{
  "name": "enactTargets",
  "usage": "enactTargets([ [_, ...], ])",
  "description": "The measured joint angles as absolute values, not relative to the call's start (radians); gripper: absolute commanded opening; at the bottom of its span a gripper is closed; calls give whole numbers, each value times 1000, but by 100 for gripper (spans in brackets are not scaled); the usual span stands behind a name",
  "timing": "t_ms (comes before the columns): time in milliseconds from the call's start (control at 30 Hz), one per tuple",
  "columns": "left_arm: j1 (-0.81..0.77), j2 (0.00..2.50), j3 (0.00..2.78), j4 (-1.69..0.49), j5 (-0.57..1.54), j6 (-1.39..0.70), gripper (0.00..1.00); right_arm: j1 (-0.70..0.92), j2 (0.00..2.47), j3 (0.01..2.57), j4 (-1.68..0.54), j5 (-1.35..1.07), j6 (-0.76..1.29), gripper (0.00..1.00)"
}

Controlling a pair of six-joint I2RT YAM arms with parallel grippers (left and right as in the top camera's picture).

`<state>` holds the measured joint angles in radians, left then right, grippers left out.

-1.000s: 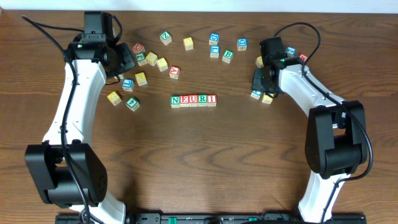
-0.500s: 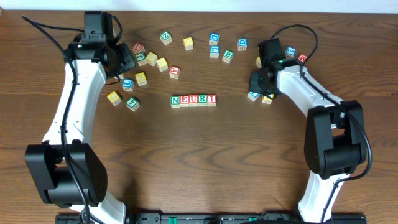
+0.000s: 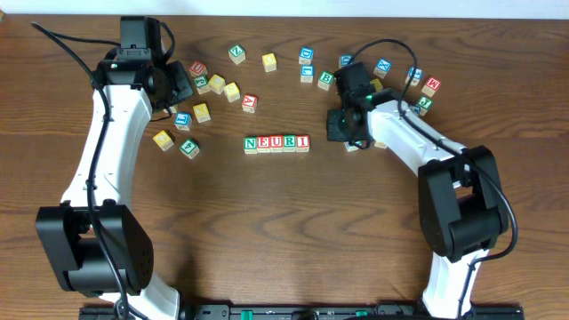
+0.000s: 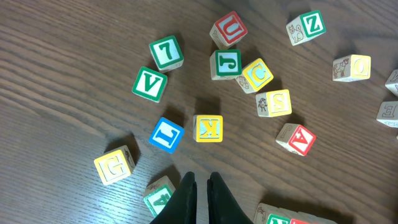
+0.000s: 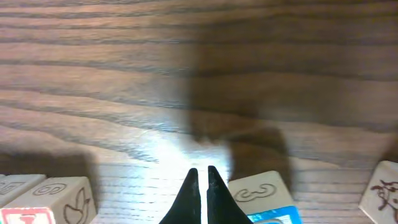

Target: Spell out NEURIPS

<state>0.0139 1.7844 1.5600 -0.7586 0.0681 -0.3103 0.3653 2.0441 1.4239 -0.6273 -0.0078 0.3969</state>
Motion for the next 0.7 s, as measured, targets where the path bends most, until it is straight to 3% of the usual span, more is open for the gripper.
enactTargets([
  [700,14,1784,1560,-759,68,-310,8,255,2044,1547,-890,-8,354,5],
])
